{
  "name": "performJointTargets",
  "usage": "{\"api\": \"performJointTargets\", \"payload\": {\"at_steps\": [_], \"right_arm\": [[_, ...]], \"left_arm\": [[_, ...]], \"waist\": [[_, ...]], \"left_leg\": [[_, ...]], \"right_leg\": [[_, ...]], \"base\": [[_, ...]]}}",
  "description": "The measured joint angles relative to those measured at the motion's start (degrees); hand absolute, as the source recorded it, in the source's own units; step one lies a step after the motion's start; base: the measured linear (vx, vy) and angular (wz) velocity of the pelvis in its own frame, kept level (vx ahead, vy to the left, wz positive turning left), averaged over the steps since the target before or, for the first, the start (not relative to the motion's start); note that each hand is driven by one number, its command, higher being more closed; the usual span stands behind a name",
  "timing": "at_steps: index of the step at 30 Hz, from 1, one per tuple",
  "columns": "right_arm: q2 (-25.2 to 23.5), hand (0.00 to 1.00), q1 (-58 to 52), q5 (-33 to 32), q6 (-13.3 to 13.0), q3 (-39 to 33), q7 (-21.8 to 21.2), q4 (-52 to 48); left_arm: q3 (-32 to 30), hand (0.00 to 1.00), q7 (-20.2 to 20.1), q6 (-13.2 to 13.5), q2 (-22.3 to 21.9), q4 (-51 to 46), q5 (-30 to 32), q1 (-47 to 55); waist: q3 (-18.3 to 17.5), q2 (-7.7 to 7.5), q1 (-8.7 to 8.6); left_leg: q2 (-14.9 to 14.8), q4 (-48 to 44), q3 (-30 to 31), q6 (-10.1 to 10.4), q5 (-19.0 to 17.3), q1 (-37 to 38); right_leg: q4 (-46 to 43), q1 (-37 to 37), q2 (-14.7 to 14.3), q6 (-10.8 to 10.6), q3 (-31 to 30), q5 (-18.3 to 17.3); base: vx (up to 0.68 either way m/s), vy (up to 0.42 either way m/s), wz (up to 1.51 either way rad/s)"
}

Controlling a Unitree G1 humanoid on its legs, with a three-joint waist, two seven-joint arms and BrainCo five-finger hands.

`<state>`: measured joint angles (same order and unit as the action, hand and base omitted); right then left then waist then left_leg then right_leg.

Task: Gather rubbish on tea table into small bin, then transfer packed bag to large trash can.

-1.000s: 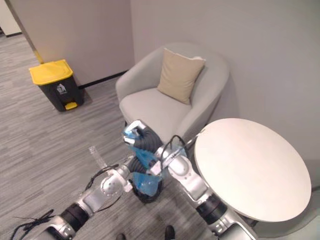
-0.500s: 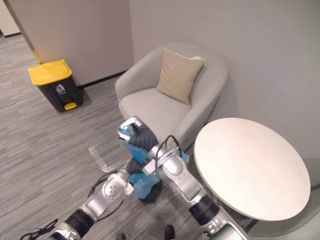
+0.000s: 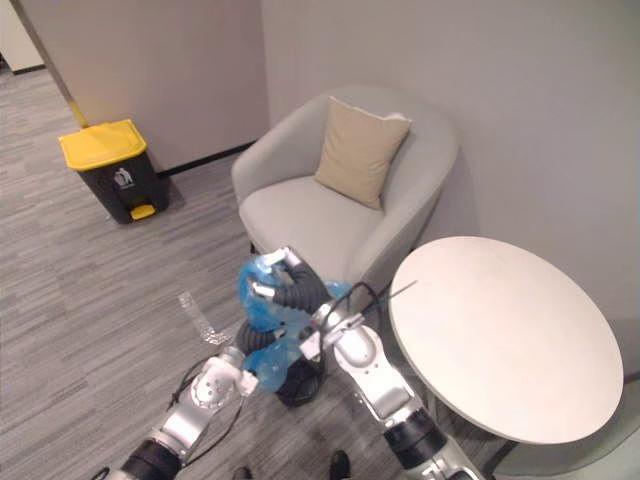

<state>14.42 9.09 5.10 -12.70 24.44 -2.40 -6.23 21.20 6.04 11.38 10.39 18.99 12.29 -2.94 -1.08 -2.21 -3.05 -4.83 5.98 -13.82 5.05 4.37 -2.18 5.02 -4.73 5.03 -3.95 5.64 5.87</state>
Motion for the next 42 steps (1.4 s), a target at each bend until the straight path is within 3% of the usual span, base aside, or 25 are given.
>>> {"api": "performJointTargets", "payload": {"at_steps": [4, 11, 18, 22, 27, 33, 38, 42], "right_arm": [[4.7, 0.00, -2.3, 9.1, -0.3, -2.6, 3.2, 0.6], [6.8, 0.00, -6.2, 15.2, -0.7, -6.6, 6.0, 0.7], [4.0, 0.00, -12.4, 14.9, -1.3, -13.7, 7.5, 2.6], [-3.8, 0.00, -15.0, 10.2, 0.0, -17.6, 6.6, 15.5], [-9.2, 0.00, -15.6, 4.7, 3.0, -24.0, 5.1, 31.6], [-9.8, 0.00, -14.3, 3.5, 5.7, -30.6, 6.9, 48.6], [-9.8, 0.00, -12.4, 1.6, 7.7, -31.7, 8.2, 56.1], [-9.8, 0.00, -10.9, 0.5, 8.7, -31.8, 9.5, 57.3]], "left_arm": [[-2.0, 1.00, 0.6, 0.0, 0.0, 0.0, 0.0, 0.4], [-4.9, 1.00, 1.6, -0.2, 0.1, 3.1, 0.0, 1.8], [-10.8, 1.00, 1.6, -0.9, 0.1, 6.4, -0.1, 5.3], [-14.1, 1.00, 1.4, -1.8, -0.5, 10.3, -1.5, 6.6], [-19.5, 1.00, 0.5, -3.3, -2.5, 17.0, -6.1, 8.6], [-22.5, 1.00, -0.6, -5.0, -3.2, 24.0, -9.2, 9.5], [-22.7, 1.00, -0.8, -5.6, -3.2, 27.6, -9.2, 9.1], [-23.7, 1.00, -0.6, -5.6, -3.2, 28.6, -10.3, 7.3]], "waist": [[0.0, -0.02, 0.01], [-0.2, -0.32, -0.08], [-0.9, -1.23, -0.19], [-0.9, -1.19, -0.25], [-0.7, -0.20, -0.20], [0.0, 0.85, 0.34], [3.8, 0.82, 0.64], [6.5, 0.10, 0.87]], "left_leg": [[0.0, 0.3, 0.1, 0.0, 0.0, 0.1], [0.0, 0.3, 0.1, 0.0, 0.0, 0.1], [0.4, 0.2, 0.1, 0.0, 0.0, 0.1], [0.6, 0.0, 0.1, 0.0, 0.0, 0.2], [0.5, 0.0, 0.1, 0.0, -0.1, 0.2], [0.5, 0.0, -0.3, 0.0, -0.1, 0.3], [0.5, -0.1, -1.5, 0.0, 0.0, 0.3], [0.3, -4.9, -1.8, -0.9, -1.3, -3.7]], "right_leg": [[-0.4, -0.1, 0.1, -0.3, 0.0, -0.3], [-0.5, -0.1, 0.1, -0.3, 0.0, -0.3], [-0.5, -0.1, 0.0, -0.3, 0.1, -0.3], [0.0, -0.1, 0.1, -0.2, 0.1, -0.2], [0.1, -0.1, 0.1, -0.3, 0.1, -0.2], [0.0, -0.1, 0.1, -0.2, -0.1, -0.1], [-0.2, -0.7, 0.0, -0.4, -1.3, 0.5], [-10.4, -7.4, 0.9, -0.8, -1.7, -2.7]], "base": [[0.00, 0.000, 0.01], [0.00, 0.000, 0.00], [0.00, 0.000, 0.00], [0.00, 0.000, 0.00], [0.00, 0.000, 0.00], [0.00, 0.000, -0.02], [-0.01, 0.000, -0.13], [-0.06, 0.008, -0.04]]}}
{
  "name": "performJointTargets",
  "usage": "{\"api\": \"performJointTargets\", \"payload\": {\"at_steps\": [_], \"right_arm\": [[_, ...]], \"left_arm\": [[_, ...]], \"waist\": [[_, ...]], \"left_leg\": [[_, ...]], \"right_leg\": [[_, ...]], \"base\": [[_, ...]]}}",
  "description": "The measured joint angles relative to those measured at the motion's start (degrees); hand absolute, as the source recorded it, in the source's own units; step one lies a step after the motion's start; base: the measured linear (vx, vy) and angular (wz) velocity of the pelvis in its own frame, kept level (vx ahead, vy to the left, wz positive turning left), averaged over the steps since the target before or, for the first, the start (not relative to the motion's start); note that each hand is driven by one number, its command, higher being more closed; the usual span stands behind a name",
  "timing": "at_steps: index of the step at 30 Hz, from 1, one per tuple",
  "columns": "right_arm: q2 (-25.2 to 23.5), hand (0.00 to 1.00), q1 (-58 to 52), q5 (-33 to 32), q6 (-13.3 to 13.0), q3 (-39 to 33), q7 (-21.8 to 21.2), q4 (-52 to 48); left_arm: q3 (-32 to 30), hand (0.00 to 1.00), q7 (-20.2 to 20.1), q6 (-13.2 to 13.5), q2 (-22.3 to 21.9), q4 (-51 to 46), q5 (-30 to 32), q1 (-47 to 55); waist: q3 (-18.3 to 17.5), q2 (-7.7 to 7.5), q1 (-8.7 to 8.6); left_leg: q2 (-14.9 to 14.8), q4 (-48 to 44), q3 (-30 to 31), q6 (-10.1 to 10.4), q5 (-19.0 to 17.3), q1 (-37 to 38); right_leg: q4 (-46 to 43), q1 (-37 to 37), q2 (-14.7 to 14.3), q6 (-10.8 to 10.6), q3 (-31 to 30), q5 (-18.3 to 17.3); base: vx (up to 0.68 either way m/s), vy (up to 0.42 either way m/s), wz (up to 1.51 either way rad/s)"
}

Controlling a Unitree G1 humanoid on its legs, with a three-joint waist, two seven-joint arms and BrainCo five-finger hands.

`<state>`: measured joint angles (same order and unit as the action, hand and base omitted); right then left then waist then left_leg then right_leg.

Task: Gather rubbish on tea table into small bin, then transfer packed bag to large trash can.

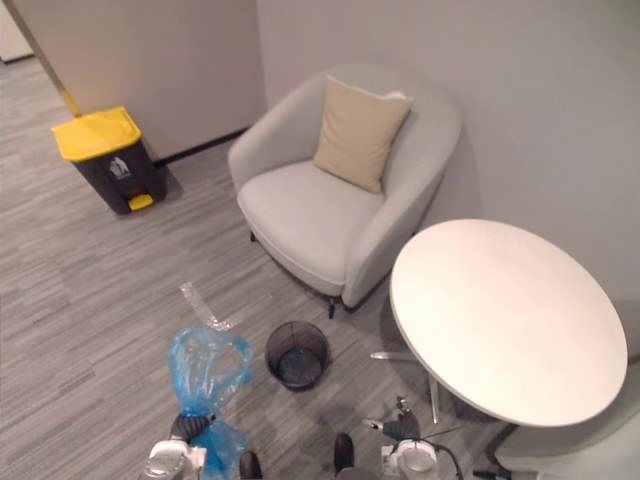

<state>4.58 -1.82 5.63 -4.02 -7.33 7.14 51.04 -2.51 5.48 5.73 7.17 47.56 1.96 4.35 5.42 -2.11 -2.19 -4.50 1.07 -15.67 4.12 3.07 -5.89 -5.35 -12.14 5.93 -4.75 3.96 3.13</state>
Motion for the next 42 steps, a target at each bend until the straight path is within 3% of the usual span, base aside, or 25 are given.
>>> {"api": "performJointTargets", "payload": {"at_steps": [2, 3, 5, 6, 8, 9, 10, 13, 14, 15, 18, 21, 23, 24, 25, 29, 31, 32, 34, 36, 37, 38, 40, 41, 42], "right_arm": [[0.1, 0.00, -0.3, -1.3, 0.1, 0.1, 0.5, 0.0], [-0.2, 0.00, -0.7, -1.6, 0.1, 0.3, 0.7, -0.1], [-1.0, 0.00, -1.5, -1.8, 0.1, 0.8, 0.7, -0.1], [-1.3, 0.00, -1.4, -1.8, 0.0, 0.8, 0.7, -0.1], [-1.1, 0.00, 0.0, -1.9, -0.1, 0.8, 0.9, -0.8], [-0.8, 0.00, 1.7, -1.9, -0.2, 0.8, 1.2, -1.1], [-0.2, 0.00, 2.3, -2.0, -0.3, 0.8, 1.6, -1.2], [-0.2, 0.00, 1.6, -1.9, 0.1, 0.7, 2.3, -1.2], [-0.3, 0.00, 1.6, -1.8, 0.1, 0.6, 2.5, -1.3], [-0.5, 0.00, 1.7, -1.8, 0.1, 0.1, 3.1, -1.5], [-1.0, 0.00, 1.8, -1.7, 0.1, -0.5, 3.0, -1.4], [-2.3, 0.00, 1.7, -1.6, 0.1, -0.5, 2.9, 0.2], [-2.3, 0.00, 0.3, -1.1, 0.3, -1.0, 3.0, 0.8], [-2.1, 0.00, 0.3, -1.1, 0.5, -1.0, 3.0, 1.3], [-1.3, 0.00, 0.4, -1.0, 0.9, -1.0, 3.0, 2.0], [-2.0, 0.00, 1.0, -1.0, 1.2, -0.9, 2.9, 2.5], [-2.1, 0.00, 1.3, -0.9, 1.3, -0.8, 2.9, 2.5], [-2.0, 0.00, 2.1, -0.8, 1.3, -0.4, 2.9, 2.5], [-2.2, 0.00, 2.6, -0.6, 1.3, 0.9, 2.9, 2.5], [-2.1, 0.00, 3.1, -0.6, 1.2, 1.2, 2.9, 2.5], [-1.7, 0.00, 3.9, -0.6, 1.2, 1.2, 2.9, 2.6], [-1.4, 0.00, 4.4, -0.6, 1.2, 1.3, 2.9, 2.6], [-1.0, 0.00, 4.4, -0.5, 1.2, 1.2, 2.9, 2.6], [-0.7, 0.00, 4.0, -0.5, 1.2, 1.1, 2.9, 2.6], [0.2, 0.00, 3.9, -0.5, 1.2, 1.0, 2.9, 2.6]], "left_arm": [[0.0, 1.00, 0.4, 0.0, -0.1, -0.2, -0.1, -0.4], [-0.2, 1.00, 0.6, 0.0, -0.4, -0.7, -0.1, -1.0], [0.1, 1.00, 0.9, 0.1, -0.1, -2.4, -0.7, -0.8], [-0.4, 1.00, 1.1, 0.1, 0.0, -3.1, -1.1, -0.4], [-0.5, 1.00, 1.4, 0.1, -0.4, -3.0, -1.1, -0.4], [-0.4, 1.00, 1.6, 0.1, -1.9, -2.6, -1.0, -0.4], [-0.2, 1.00, 1.6, 0.1, -3.0, -2.2, -1.0, -0.3], [1.7, 1.00, 1.6, 0.0, -4.4, -1.9, -1.1, -0.5], [1.8, 1.00, 1.6, 0.0, -4.5, -1.9, -1.0, -0.8], [3.3, 1.00, 1.6, 0.1, -4.5, -2.0, -1.0, -3.0], [3.7, 1.00, 1.6, 0.1, -3.9, -1.7, -1.0, -3.0], [4.4, 1.00, 1.6, 0.0, -2.3, -0.8, -0.9, -2.4], [4.5, 1.00, 1.6, 0.1, -2.3, -0.8, -0.9, -2.8], [4.5, 1.00, 1.6, 0.1, -2.2, -0.8, -0.7, -2.9], [4.4, 1.00, 1.6, 0.0, -2.0, -0.6, -0.4, -2.5], [4.2, 1.00, 1.6, -0.1, -0.5, -0.3, -0.3, -2.1], [4.2, 1.00, 1.7, -0.3, -0.1, -0.3, -0.3, -1.1], [4.2, 1.00, 1.9, -0.4, 0.1, -1.0, -0.3, -0.3], [4.2, 1.00, 2.0, -0.5, 0.9, -1.4, -0.4, -0.5], [3.5, 1.00, 2.2, -0.5, 1.3, -1.5, -0.5, -1.2], [3.5, 1.00, 2.2, -0.5, 1.4, -1.5, -0.5, -2.1], [3.5, 1.00, 2.2, -0.5, 1.2, -1.5, -0.5, -2.7], [3.6, 1.00, 2.1, -0.2, 1.2, -1.4, -0.5, -3.1], [3.6, 1.00, 2.1, -0.2, 1.2, -0.9, -0.5, -3.2], [3.6, 1.00, 2.1, -0.2, 0.2, -0.4, -0.5, -3.7]], "waist": [[0.3, 0.23, 0.19], [1.1, 0.63, -0.20], [1.1, 0.10, 0.11], [1.1, -0.94, 1.28], [0.8, -1.06, 2.74], [2.1, 1.36, 3.14], [3.0, 2.79, 3.13], [3.4, 4.87, 2.80], [3.3, 4.72, 2.54], [4.3, 2.94, 2.14], [4.4, 3.26, 2.75], [4.2, 2.46, 2.60], [3.7, 1.41, 1.60], [3.6, 1.89, 1.95], [3.5, 3.42, 2.44], [3.8, 0.85, 2.14], [3.8, 0.19, 2.06], [4.1, 0.69, 1.85], [4.6, 1.40, 1.08], [5.0, 0.87, 0.76], [5.7, 1.35, 0.69], [6.1, 1.42, 0.47], [6.7, 1.44, -0.66], [6.7, 0.77, -1.40], [6.9, 2.06, -1.62]], "left_leg": [[-0.7, -3.0, 0.9, -0.8, -0.8, -2.1], [-1.2, -4.5, 2.3, -1.0, -1.0, -2.8], [-0.5, -5.8, 5.8, -0.4, -0.7, -3.0], [-0.1, -6.2, 6.1, 0.1, -0.3, -3.5], [-0.5, -6.9, 6.9, 0.9, 0.5, -5.9], [-1.9, -7.2, 7.8, 1.0, 1.3, -7.5], [-2.6, -6.8, 8.8, 1.0, 2.2, -8.3], [-4.1, -2.7, 8.9, 2.1, 2.9, -9.0], [-4.4, -1.4, 7.1, 2.0, 1.0, -9.2], [-5.7, -17.9, -1.7, -0.7, -3.4, -10.8], [-5.8, -15.6, -3.0, -0.5, -7.2, -8.9], [-3.0, -12.3, -3.4, -0.6, -8.3, -8.0], [-0.7, -11.4, -4.6, -1.5, -8.4, -7.6], [-1.1, -14.4, -4.6, -2.4, -8.9, -8.1], [-1.9, -15.3, -4.1, -2.3, -11.4, -7.4], [1.1, -18.9, -4.3, -3.6, -15.3, -8.2], [2.2, -20.9, -4.0, -4.3, -17.8, -7.8], [2.1, -21.0, -3.4, -4.9, -18.6, -6.5], [1.9, -20.1, -1.1, -5.1, -19.2, -3.7], [1.8, -18.0, -0.5, -5.0, -19.3, -0.7], [1.5, -16.2, 0.2, -4.7, -19.4, 1.4], [1.1, -14.9, 0.7, -4.5, -19.3, 3.1], [1.5, -11.4, 2.0, -2.8, -19.3, 7.0], [2.2, -10.0, 3.2, -1.0, -20.1, 9.3], [1.1, -9.5, 4.0, -0.4, -20.5, 10.4]], "right_leg": [[-1.3, 0.0, 0.2, -1.2, -0.1, -0.7], [-13.0, -2.0, 0.7, -0.6, -0.6, -7.5], [-26.4, -1.7, 0.4, -1.7, -1.7, -14.5], [-24.8, -1.1, 0.4, -1.3, -2.7, -16.0], [-17.6, 0.9, -0.6, 1.3, -2.7, -17.7], [-14.8, 1.2, -2.2, 2.6, -1.0, -15.7], [-13.9, 1.1, -3.0, 3.0, 0.0, -14.8], [-12.6, 1.3, -3.7, 4.3, 5.2, -13.3], [-10.4, 1.5, -3.2, 4.7, 6.7, -12.0], [-6.9, 1.7, 0.6, 4.9, 12.2, -8.4], [-5.3, 2.5, 0.4, 3.0, 13.6, -7.4], [-2.7, 4.9, 2.2, 0.7, 15.0, -6.6], [0.5, 5.4, 5.1, -1.1, 16.8, -7.6], [0.7, 5.7, 5.0, -1.4, 16.7, -7.7], [0.5, 6.2, 4.1, -2.4, 17.0, -7.0], [-10.0, 2.7, 9.0, -5.0, 14.3, -12.4], [-19.0, -0.5, 10.9, -4.0, 11.1, -12.1], [-27.6, -4.5, 10.9, -2.1, 8.0, -10.9], [-33.0, -7.2, 7.6, -1.7, 4.8, -15.3], [-30.7, -9.0, 4.1, 0.1, 5.4, -16.9], [-25.7, -10.3, 1.6, 1.2, 7.4, -16.2], [-21.0, -10.8, 0.0, 1.9, 8.8, -14.8], [-8.1, -10.2, -2.2, 2.0, 10.5, -7.5], [-5.9, -9.8, -2.0, 4.3, 9.3, 1.4], [-7.7, -9.9, -2.8, 7.7, 9.8, 0.8]], "base": [[-0.05, -0.002, 0.38], [-0.04, -0.033, 0.79], [-0.01, -0.098, 0.92], [-0.03, -0.151, 0.46], [-0.12, -0.127, 0.14], [-0.19, -0.074, 0.22], [-0.26, -0.084, 0.30], [-0.17, -0.082, 0.67], [-0.24, 0.000, 1.70], [-0.22, 0.078, 1.62], [-0.13, 0.162, 0.72], [-0.08, 0.183, 0.40], [-0.04, 0.205, 0.75], [0.07, 0.156, 0.31], [0.11, 0.199, 0.25], [0.13, 0.164, 0.23], [0.21, 0.123, 0.07], [0.25, 0.111, 0.11], [0.30, 0.039, 0.41], [0.35, -0.087, 0.39], [0.38, -0.107, 0.31], [0.42, -0.106, 0.40], [0.52, -0.134, 0.49], [0.50, -0.158, 0.47], [0.51, -0.175, 0.35]]}}
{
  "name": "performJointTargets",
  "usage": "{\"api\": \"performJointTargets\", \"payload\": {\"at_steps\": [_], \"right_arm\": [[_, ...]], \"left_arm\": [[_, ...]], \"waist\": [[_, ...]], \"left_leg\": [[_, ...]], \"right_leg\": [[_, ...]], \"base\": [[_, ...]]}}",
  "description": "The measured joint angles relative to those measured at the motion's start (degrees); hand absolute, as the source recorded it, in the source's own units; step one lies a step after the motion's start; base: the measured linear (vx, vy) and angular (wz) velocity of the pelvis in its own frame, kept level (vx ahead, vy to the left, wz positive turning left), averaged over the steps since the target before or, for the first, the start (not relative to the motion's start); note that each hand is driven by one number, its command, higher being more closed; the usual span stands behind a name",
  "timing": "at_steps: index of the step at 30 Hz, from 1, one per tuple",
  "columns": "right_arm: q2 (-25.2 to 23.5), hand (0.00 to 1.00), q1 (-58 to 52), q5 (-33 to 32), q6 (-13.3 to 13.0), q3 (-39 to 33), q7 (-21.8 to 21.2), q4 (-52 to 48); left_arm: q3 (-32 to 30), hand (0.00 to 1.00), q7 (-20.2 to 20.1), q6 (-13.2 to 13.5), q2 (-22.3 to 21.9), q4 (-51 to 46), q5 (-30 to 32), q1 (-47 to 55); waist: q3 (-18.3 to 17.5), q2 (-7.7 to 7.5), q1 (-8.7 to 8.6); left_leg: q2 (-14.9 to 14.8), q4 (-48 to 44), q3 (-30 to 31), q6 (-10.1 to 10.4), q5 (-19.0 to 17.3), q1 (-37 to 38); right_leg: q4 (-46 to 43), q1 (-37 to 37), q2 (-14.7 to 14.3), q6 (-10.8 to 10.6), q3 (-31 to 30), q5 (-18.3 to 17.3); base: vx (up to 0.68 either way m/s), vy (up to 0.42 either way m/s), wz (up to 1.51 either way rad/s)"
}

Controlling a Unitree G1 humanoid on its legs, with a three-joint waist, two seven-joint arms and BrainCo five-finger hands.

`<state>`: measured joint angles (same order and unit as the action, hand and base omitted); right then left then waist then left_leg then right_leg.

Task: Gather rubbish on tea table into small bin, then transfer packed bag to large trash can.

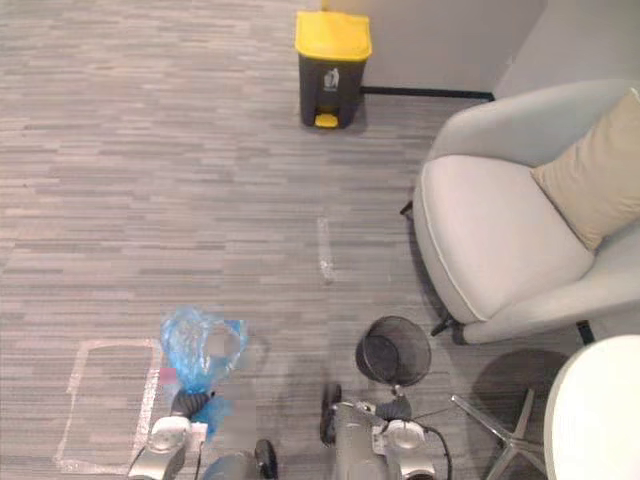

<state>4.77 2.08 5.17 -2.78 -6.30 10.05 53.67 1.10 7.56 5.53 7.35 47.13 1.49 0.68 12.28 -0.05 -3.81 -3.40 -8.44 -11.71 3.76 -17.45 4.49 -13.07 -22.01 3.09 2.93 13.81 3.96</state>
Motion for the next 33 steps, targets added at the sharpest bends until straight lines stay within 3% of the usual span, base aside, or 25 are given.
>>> {"api": "performJointTargets", "payload": {"at_steps": [1, 3, 5, 6, 8, 11, 13, 15, 16, 17, 18, 19, 21, 22, 23, 24, 26, 27, 28, 29, 30, 31, 32, 33], "right_arm": [[0.2, 0.00, 0.1, 0.1, 0.0, -0.5, 0.0, -0.3], [-0.4, 0.00, -0.1, 0.5, 0.0, -2.1, 0.0, -0.3], [-0.7, 0.00, -1.5, 0.4, 0.2, -2.7, 0.0, -0.9], [-1.2, 0.00, -2.5, 0.4, 0.2, -2.5, 0.0, -2.2], [-1.4, 0.00, -3.1, 0.3, 0.1, -2.7, 0.1, -4.5], [-2.3, 0.00, -2.6, 0.3, 0.0, -4.4, 0.1, -6.1], [-2.7, 0.00, -2.5, -0.1, 0.2, -5.7, 0.2, -5.8], [-2.3, 0.00, -2.5, -0.2, 0.2, -6.5, 0.2, -3.8], [-1.9, 0.00, -2.5, -0.2, 0.2, -6.5, 0.2, -2.7], [-1.8, 0.00, -2.0, -0.2, 0.6, -6.4, 0.3, -1.3], [-3.1, 0.00, -2.1, -0.2, 0.7, -6.2, 0.2, -0.8], [-3.5, 0.00, -2.6, -0.2, 0.7, -6.2, 0.2, -0.8], [-3.5, 0.00, -1.8, -0.1, 0.7, -6.2, 0.1, -0.2], [-3.6, 0.00, -1.6, -0.1, 0.7, -5.9, 0.1, -0.2], [-3.7, 0.00, -1.6, -0.1, 0.6, -4.9, 0.1, -0.2], [-3.7, 0.00, -1.6, -0.1, 0.6, -4.0, 0.0, -0.2], [-3.5, 0.00, -1.8, -0.1, 0.7, -3.7, 0.0, -0.1], [-3.3, 0.00, -1.3, -0.2, 0.6, -3.7, 0.0, -0.1], [-2.5, 0.00, -0.4, -0.2, 0.6, -3.1, 0.0, 0.0], [-2.0, 0.00, 0.3, -0.1, 0.6, -2.4, 0.0, 0.0], [-1.5, 0.00, 1.1, -0.1, 0.5, -2.3, 0.0, -0.1], [-1.2, 0.00, 1.4, -0.1, 0.6, -2.2, 0.1, -0.1], [-1.1, 0.00, 0.8, -0.1, 0.6, -2.1, 0.1, 0.0], [0.0, 0.00, 1.0, -0.1, 0.6, -2.4, 0.1, 0.2]], "left_arm": [[0.0, 1.00, -0.1, 0.3, -0.6, -0.2, 0.0, -0.1], [0.0, 1.00, -0.1, 0.3, -1.1, -0.2, 0.0, -0.6], [-0.1, 1.00, -0.2, 0.3, -2.2, -0.3, 0.0, -0.6], [-0.2, 1.00, -0.3, 0.3, -3.2, -0.7, 0.0, -0.3], [-0.4, 1.00, -0.5, 0.3, -4.6, -1.7, 0.0, 0.1], [-0.7, 1.00, -0.7, 0.3, -5.6, -2.6, 0.0, -0.3], [-0.7, 1.00, -0.7, 0.3, -6.0, -2.5, 0.0, -1.0], [-0.6, 1.00, -0.8, 0.3, -6.5, -1.6, 0.0, -1.0], [-0.6, 1.00, -0.8, 0.3, -6.5, -0.9, 0.0, -0.9], [-0.6, 1.00, -0.8, 0.2, -6.0, 0.4, 0.0, -0.8], [-0.6, 1.00, -0.8, 0.1, -5.0, 1.0, 0.0, -0.5], [-0.6, 1.00, -0.8, 0.0, -4.4, 1.1, 0.0, -0.5], [-0.6, 1.00, -0.8, -0.1, -3.7, 1.6, 0.0, -0.3], [-0.4, 1.00, -0.8, -0.1, -3.7, 1.8, 0.0, 0.2], [0.2, 1.00, -0.7, -0.3, -3.2, 1.8, 0.0, 0.6], [0.6, 1.00, -0.6, -0.3, -2.5, 1.8, -0.1, 0.5], [0.6, 1.00, -0.2, -0.5, -1.5, 1.9, -0.5, -0.1], [0.5, 1.00, 0.0, -0.7, -1.2, 1.8, -0.6, -0.4], [0.1, 1.00, 0.0, -0.9, -0.9, 1.8, -0.7, -1.2], [0.0, 1.00, 0.1, -0.9, -0.9, 1.8, -0.7, -1.5], [0.0, 1.00, 0.1, -0.9, -0.8, 1.9, -0.7, -1.9], [0.0, 1.00, 0.1, -0.9, -0.7, 1.9, -0.7, -1.9], [0.0, 1.00, 0.0, -0.8, -0.2, 2.0, -0.7, -1.7], [-0.1, 1.00, 0.1, -0.9, -1.4, 2.6, -0.6, -2.1]], "waist": [[-0.1, 1.09, 0.19], [0.0, 1.46, 0.03], [0.1, 1.60, -0.01], [0.2, 1.60, 0.52], [0.1, 1.46, 1.34], [0.0, 1.25, 2.97], [0.4, 0.58, 3.67], [-0.1, 1.06, 3.78], [-0.4, 1.95, 3.97], [-0.7, 1.60, 4.31], [-1.5, -0.76, 4.08], [-2.0, -1.80, 3.98], [-2.1, -1.98, 4.33], [-2.1, -1.92, 4.20], [-1.9, -1.65, 3.63], [-1.9, -1.54, 2.99], [-1.6, -1.09, 2.56], [-1.5, -1.04, 2.37], [-0.7, 0.39, 1.86], [-0.5, 0.61, 1.49], [-0.2, 1.05, 0.99], [-0.1, 1.18, 0.45], [-0.1, 0.03, -0.05], [0.1, 2.07, 0.03]], "left_leg": [[-1.1, -0.3, -0.1, 0.9, 0.4, -0.1], [-2.4, -4.9, -0.2, 2.8, 1.5, -0.7], [-5.5, -21.5, -0.3, 5.5, 3.6, -4.6], [-8.5, -33.9, -1.0, 5.3, 3.9, -8.8], [-12.1, -44.7, -4.3, 2.6, 2.4, -14.3], [-13.2, -37.9, -6.5, 0.8, 1.1, -21.9], [-11.0, -25.0, -6.1, 0.6, 2.3, -23.6], [-7.0, -6.5, -2.7, 1.8, 9.6, -23.1], [-6.9, -2.8, -1.3, 2.6, 13.4, -22.7], [-6.5, -3.2, -0.8, 1.2, 18.9, -21.8], [-4.3, -5.0, -2.2, 0.0, 16.1, -21.8], [-3.2, -6.1, -2.9, -0.5, 14.5, -21.9], [-2.7, -9.1, -6.2, -1.4, 9.2, -19.4], [-2.4, -8.8, -7.2, -1.5, 8.4, -17.7], [-1.8, -8.3, -7.8, -2.0, 6.8, -14.8], [-1.3, -7.7, -8.0, -2.0, 5.6, -12.0], [-0.6, -5.7, -8.2, -2.4, 5.0, -8.6], [-0.7, -4.4, -8.2, -2.4, 5.0, -6.8], [-1.5, -1.9, -8.2, -2.4, 5.0, -3.9], [-2.0, -1.0, -8.2, -2.4, 5.0, -2.8], [-2.4, 0.5, -8.2, -2.4, 5.0, -1.1], [-2.2, 2.3, -8.0, -2.2, 4.9, 1.0], [-0.5, 3.4, -7.4, -0.7, 4.6, 3.3], [-2.3, 4.1, -6.0, 0.6, 3.8, 4.8]], "right_leg": [[-1.4, -0.1, -0.5, 0.5, 0.8, -2.2], [-3.9, 1.1, -1.0, 1.3, 1.7, -6.3], [-1.8, 7.2, -2.2, 1.8, 2.5, -8.5], [-0.2, 11.4, -2.7, 2.1, 2.3, -9.5], [1.7, 16.2, -3.1, 2.0, 1.1, -10.7], [4.8, 19.7, -2.5, 1.2, -1.9, -11.1], [6.0, 21.7, -0.7, -0.6, -3.2, -11.9], [6.5, 23.0, 0.9, -3.8, -4.7, -13.6], [6.5, 23.1, 0.6, -4.9, -5.5, -14.4], [6.4, 23.6, 1.1, -6.5, -7.2, -15.4], [6.8, 24.3, 3.6, -7.8, -8.3, -16.1], [6.3, 24.2, 5.0, -8.3, -8.4, -16.3], [-4.9, 20.4, 7.1, -9.2, -11.1, -16.8], [-11.4, 18.0, 8.0, -10.3, -11.8, -16.6], [-22.7, 13.4, 8.9, -13.0, -12.4, -15.9], [-32.3, 9.3, 8.8, -12.7, -12.4, -16.7], [-36.9, 4.6, 8.0, -9.9, -10.3, -19.2], [-36.2, 2.7, 7.1, -8.3, -8.6, -20.2], [-31.3, -0.4, 5.0, -6.0, -4.8, -20.9], [-27.6, -1.6, 4.0, -5.4, -3.4, -20.7], [-20.7, -2.9, 2.7, -4.9, -2.0, -18.9], [-10.1, -2.9, 1.9, -5.1, -1.8, -13.8], [-2.3, -1.7, 1.9, -4.9, -2.6, -3.5], [-4.0, -1.0, 0.5, -0.6, -2.8, -0.7]], "base": [[0.49, -0.178, 0.12], [0.48, -0.171, 0.16], [0.50, -0.144, 0.21], [0.42, -0.074, 0.01], [0.35, -0.006, -0.30], [0.30, 0.071, -0.49], [0.34, 0.190, -0.32], [0.30, 0.233, -0.27], [0.36, 0.338, -0.61], [0.39, 0.336, -0.55], [0.41, 0.316, -0.45], [0.45, 0.270, -0.29], [0.46, 0.299, -0.61], [0.44, 0.311, -0.62], [0.43, 0.259, -0.30], [0.46, 0.174, -0.06], [0.38, 0.059, 0.06], [0.44, -0.035, 0.02], [0.44, -0.053, 0.03], [0.43, -0.067, 0.08], [0.35, -0.075, 0.24], [0.48, -0.110, 0.44], [0.62, -0.139, 0.44], [0.54, -0.126, 0.21]]}}
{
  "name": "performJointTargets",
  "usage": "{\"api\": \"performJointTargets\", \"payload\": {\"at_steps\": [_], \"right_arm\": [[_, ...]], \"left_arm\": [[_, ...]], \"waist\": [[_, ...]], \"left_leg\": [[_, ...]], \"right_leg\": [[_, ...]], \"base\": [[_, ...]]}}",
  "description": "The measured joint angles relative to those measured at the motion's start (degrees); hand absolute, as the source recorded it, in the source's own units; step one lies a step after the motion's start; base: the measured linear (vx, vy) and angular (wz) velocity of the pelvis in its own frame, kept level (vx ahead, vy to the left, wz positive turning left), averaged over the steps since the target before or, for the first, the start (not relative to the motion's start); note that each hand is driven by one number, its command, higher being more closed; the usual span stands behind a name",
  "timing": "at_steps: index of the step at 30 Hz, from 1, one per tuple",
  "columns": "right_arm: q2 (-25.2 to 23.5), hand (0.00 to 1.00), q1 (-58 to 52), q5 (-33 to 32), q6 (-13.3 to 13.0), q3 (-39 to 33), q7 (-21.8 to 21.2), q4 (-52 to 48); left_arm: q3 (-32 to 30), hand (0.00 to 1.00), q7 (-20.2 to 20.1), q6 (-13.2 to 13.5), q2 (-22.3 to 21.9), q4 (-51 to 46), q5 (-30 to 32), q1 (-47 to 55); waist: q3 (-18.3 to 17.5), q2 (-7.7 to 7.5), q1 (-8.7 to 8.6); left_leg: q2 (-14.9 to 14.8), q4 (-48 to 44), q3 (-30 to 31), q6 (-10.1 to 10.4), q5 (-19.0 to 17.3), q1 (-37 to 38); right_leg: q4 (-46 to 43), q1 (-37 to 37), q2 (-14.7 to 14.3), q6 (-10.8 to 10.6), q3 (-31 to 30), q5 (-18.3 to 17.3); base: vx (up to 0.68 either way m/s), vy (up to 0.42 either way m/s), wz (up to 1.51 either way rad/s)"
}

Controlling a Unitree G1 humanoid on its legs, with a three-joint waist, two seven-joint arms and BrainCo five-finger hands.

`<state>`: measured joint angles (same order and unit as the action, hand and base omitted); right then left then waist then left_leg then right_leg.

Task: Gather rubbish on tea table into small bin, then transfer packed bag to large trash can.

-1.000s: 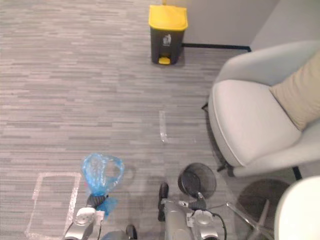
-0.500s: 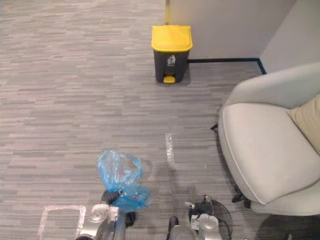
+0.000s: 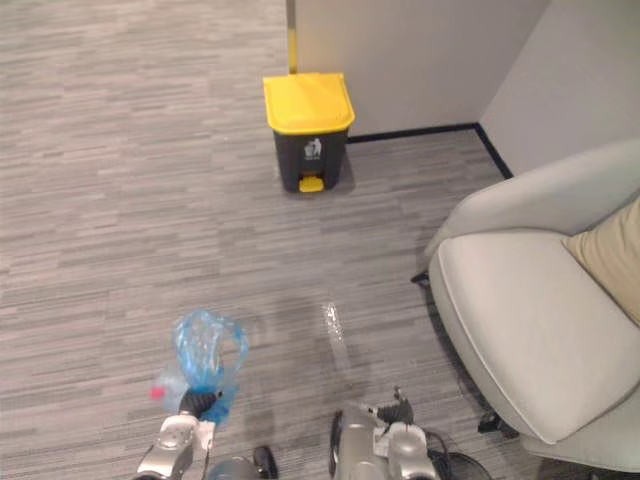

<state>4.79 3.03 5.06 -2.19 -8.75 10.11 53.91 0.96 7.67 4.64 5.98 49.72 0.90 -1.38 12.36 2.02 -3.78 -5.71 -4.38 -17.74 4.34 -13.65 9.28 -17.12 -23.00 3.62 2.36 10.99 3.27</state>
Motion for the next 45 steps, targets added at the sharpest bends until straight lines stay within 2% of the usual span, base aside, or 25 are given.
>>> {"api": "performJointTargets", "payload": {"at_steps": [2, 4, 5, 6, 9, 12, 14, 16, 17, 18, 20, 21, 24, 26, 29, 30, 31, 32, 33, 35, 37, 39, 41, 43, 45], "right_arm": [[0.3, 0.00, 0.9, 0.1, 0.0, -0.2, 0.0, -0.2], [0.0, 0.00, 0.1, 0.0, 0.1, -1.8, 0.0, -0.1], [-0.5, 0.00, -1.0, 0.0, 0.5, -2.0, 0.1, -0.3], [-1.1, 0.00, -2.3, -0.2, 0.6, -1.6, 0.1, -1.3], [-2.0, 0.00, -3.3, -0.6, 0.5, -1.8, 0.1, -3.8], [-2.5, 0.00, -3.2, -0.6, 0.6, -2.7, 0.1, -3.7], [-2.5, 0.00, -2.8, -0.6, 0.6, -4.1, 0.1, -3.2], [-2.0, 0.00, -2.7, -0.5, 0.6, -4.6, 0.2, -1.7], [-1.1, 0.00, -2.9, -0.5, 0.6, -4.6, 0.2, -0.4], [-1.0, 0.00, -2.6, -0.5, 0.7, -4.5, 0.1, 0.9], [-2.5, 0.00, -3.1, -0.1, 0.8, -4.5, 0.1, 1.2], [-2.5, 0.00, -3.0, 0.1, 0.8, -4.5, 0.0, 1.4], [-2.5, 0.00, -2.9, 1.3, 0.8, -4.1, 0.0, 2.1], [-2.4, 0.00, -2.6, 1.2, 0.6, -3.7, -0.1, 1.5], [-2.0, 0.00, -0.5, 1.4, 0.5, -1.5, -0.1, 1.9], [-2.0, 0.00, 0.0, 1.5, 0.5, -1.5, -0.1, 1.8], [-1.9, 0.00, 0.0, 1.6, 0.5, -1.5, -0.1, 1.7], [-1.9, 0.00, -0.9, 1.5, 0.5, -1.6, -0.1, 1.8], [-0.3, 0.00, -0.8, 1.5, 0.4, -1.7, 0.0, 1.9], [0.6, 0.00, -0.6, 1.6, 0.4, -2.2, 0.0, 1.7], [0.2, 0.00, -1.4, 1.5, 0.7, -3.0, 0.0, 2.0], [-0.4, 0.00, -3.2, 1.1, 0.8, -3.8, 0.0, 0.7], [-0.5, 0.00, -3.3, 1.0, 0.8, -3.7, 0.0, 0.2], [-1.1, 0.00, -3.6, 1.0, 0.7, -4.4, 0.0, -1.2], [-1.5, 0.00, -3.1, 1.0, 0.6, -4.7, 0.0, -1.3]], "left_arm": [[0.0, 1.00, -0.1, 0.5, -0.2, 0.0, 0.0, -0.3], [-0.1, 1.00, -0.1, 0.5, -0.9, 0.2, 0.0, -0.6], [-0.3, 1.00, -0.1, 0.5, -1.7, 0.0, 0.0, -0.6], [-0.9, 1.00, -0.2, 0.5, -3.0, -1.0, 0.0, 0.1], [-1.2, 1.00, -0.3, 0.6, -5.1, -3.6, -0.2, 1.2], [-1.2, 1.00, -0.6, 0.4, -5.2, -4.1, -0.4, 2.0], [-1.2, 1.00, -0.6, 0.0, -5.2, -4.1, -0.4, 1.9], [-1.0, 1.00, -0.6, 0.0, -5.3, -3.9, -0.5, 2.2], [-1.0, 1.00, -0.6, 0.0, -5.3, -3.2, -0.5, 2.3], [-1.1, 1.00, -0.6, 0.0, -4.6, -1.8, -0.5, 2.2], [-1.1, 1.00, -0.6, -0.2, -3.1, -0.8, -0.5, 2.1], [-0.9, 1.00, -0.6, -0.2, -3.2, -0.7, -0.5, 1.7], [0.3, 1.00, -0.5, -0.3, -3.1, -0.7, -0.6, 1.6], [0.7, 1.00, -0.4, -0.2, -2.2, -0.7, -1.0, 1.7], [0.0, 1.00, 0.0, -0.1, -0.3, -0.7, -1.1, 0.4], [0.1, 1.00, -0.1, 0.0, 0.0, -0.7, -1.2, -0.1], [0.1, 1.00, -0.1, 0.0, 0.2, -0.7, -1.2, -0.1], [0.1, 1.00, -0.1, 0.0, 0.5, -0.7, -1.1, 0.4], [-0.3, 1.00, 0.0, -0.1, -0.7, 0.3, -1.1, 0.4], [-0.2, 1.00, -0.2, 0.1, -1.5, 0.5, -1.0, 0.4], [-0.2, 1.00, -0.3, 0.0, -1.9, 0.5, -1.0, 0.1], [-1.4, 1.00, -0.5, 0.0, -3.3, 0.2, -1.0, 0.3], [-1.8, 1.00, -0.7, 0.0, -4.2, -0.8, -1.0, 0.8], [-1.7, 1.00, -1.2, -0.1, -5.1, -0.8, -1.0, 1.3], [-1.6, 1.00, -1.7, -0.2, -5.2, -0.7, -1.0, 1.1]], "waist": [[-0.2, 0.57, 0.28], [-0.1, 0.76, -0.28], [0.0, 0.59, -0.30], [0.2, 0.40, -0.06], [0.5, -0.66, 1.29], [0.3, -1.49, 2.88], [0.5, -1.88, 3.67], [0.3, -1.90, 3.80], [-0.4, -0.72, 4.07], [-0.7, -1.33, 4.35], [-2.2, -4.15, 3.74], [-2.2, -4.16, 3.82], [-1.9, -3.51, 3.01], [-1.6, -2.41, 2.56], [-1.1, -1.74, 1.27], [-0.8, -1.37, 1.08], [-0.7, -1.39, 0.86], [-1.1, -2.44, 0.64], [-0.7, -0.13, 0.58], [-1.1, 0.86, 0.52], [-0.9, 0.51, 0.28], [-0.5, -0.14, 0.55], [-0.4, -0.62, 1.12], [-0.3, -1.07, 1.73], [-0.3, -1.33, 2.50]], "left_leg": [[-1.0, -1.9, 1.4, 2.8, 1.8, -0.5], [-3.2, -10.8, 3.5, 4.5, 2.8, -2.6], [-4.8, -20.0, 4.7, 5.5, 4.6, -5.5], [-7.2, -31.9, 5.7, 5.3, 7.4, -9.5], [-12.3, -49.9, 1.4, 2.1, 3.1, -19.5], [-12.1, -41.4, -2.7, 0.1, 1.2, -25.6], [-7.8, -28.0, -2.8, 0.4, 1.6, -27.4], [-2.4, -10.6, 0.4, 2.1, 7.0, -26.9], [-1.7, -4.6, 2.0, 2.3, 10.6, -26.5], [-1.0, -5.8, 3.3, -1.3, 16.4, -26.0], [1.8, -8.5, 1.5, -3.4, 12.2, -26.4], [2.0, -9.6, 0.6, -3.4, 10.6, -26.3], [3.8, -8.8, -0.5, -4.4, 4.9, -19.7], [3.8, -6.4, -0.8, -4.3, 4.3, -14.2], [2.4, -3.7, -1.1, -4.3, 4.1, -9.5], [1.9, -3.6, -0.7, -4.1, 4.0, -8.8], [1.9, -3.1, -0.4, -3.6, 3.7, -7.4], [3.3, -2.3, 0.3, -1.4, 2.3, -4.5], [1.6, -1.9, 1.5, 0.2, 0.8, -2.8], [0.9, -2.9, 2.6, 0.9, 1.3, -2.2], [-0.2, -9.7, 3.4, 1.3, 1.5, -4.0], [-3.8, -28.3, 3.7, 4.2, 2.0, -10.2], [-6.8, -38.3, 1.2, 3.4, 0.0, -14.4], [-7.9, -36.2, -0.3, 1.9, -1.1, -17.4], [-7.0, -27.8, -0.1, 1.4, -1.2, -19.4]], "right_leg": [[-3.8, -1.1, -0.4, 1.1, 0.5, -4.8], [-5.6, 1.5, -0.2, 1.7, 2.5, -8.9], [-4.9, 5.0, -0.2, 1.7, 3.3, -10.5], [-3.2, 9.3, -0.2, 2.0, 4.0, -11.7], [0.7, 17.8, -0.6, 2.1, 4.1, -14.3], [4.1, 22.2, -0.3, 1.3, 3.1, -15.0], [6.3, 24.7, 1.1, 0.1, 2.2, -15.2], [9.4, 27.6, 2.2, -2.2, 1.5, -15.4], [10.5, 28.6, 1.4, -4.0, 0.4, -16.0], [10.5, 29.4, 1.9, -5.8, -1.3, -17.2], [8.0, 28.8, 5.5, -7.0, -2.4, -17.9], [4.0, 26.9, 6.4, -7.2, -3.4, -18.0], [-22.3, 16.5, 9.6, -10.3, -6.7, -16.8], [-29.1, 11.9, 8.1, -8.6, -5.5, -20.1], [-20.4, 4.1, 3.4, -4.5, -0.7, -21.8], [-13.9, 2.6, 1.7, -4.0, -0.1, -19.9], [-5.9, 2.7, 0.4, -3.9, -0.2, -15.3], [3.9, 4.0, -0.4, -2.5, -1.8, -3.5], [1.3, 4.7, -1.6, -0.3, -2.0, -1.8], [-1.2, 4.9, -1.6, -0.6, -0.9, -7.3], [-3.5, 6.4, -0.7, 0.1, 0.9, -10.7], [-1.3, 12.3, -0.6, 0.7, 1.4, -12.3], [1.0, 16.4, -0.8, 0.9, 1.4, -12.9], [3.1, 19.1, -0.6, 0.9, 0.8, -12.9], [4.1, 20.0, 0.2, 0.3, -0.4, -12.8]], "base": [[0.49, -0.176, 0.06], [0.51, -0.230, 0.43], [0.45, -0.198, 0.48], [0.40, -0.138, 0.35], [0.36, -0.068, 0.03], [0.34, 0.045, -0.18], [0.38, 0.142, -0.18], [0.41, 0.210, -0.21], [0.45, 0.310, -0.57], [0.55, 0.341, -0.48], [0.47, 0.233, -0.19], [0.44, 0.236, -0.34], [0.42, 0.232, -0.28], [0.45, 0.151, -0.06], [0.44, -0.005, 0.12], [0.52, -0.091, 0.24], [0.47, -0.077, 0.40], [0.59, -0.131, 0.35], [0.50, -0.114, 0.26], [0.41, -0.125, 0.26], [0.38, -0.166, 0.52], [0.39, -0.137, 0.34], [0.30, -0.024, -0.07], [0.29, 0.047, -0.21], [0.22, 0.126, -0.29]]}}
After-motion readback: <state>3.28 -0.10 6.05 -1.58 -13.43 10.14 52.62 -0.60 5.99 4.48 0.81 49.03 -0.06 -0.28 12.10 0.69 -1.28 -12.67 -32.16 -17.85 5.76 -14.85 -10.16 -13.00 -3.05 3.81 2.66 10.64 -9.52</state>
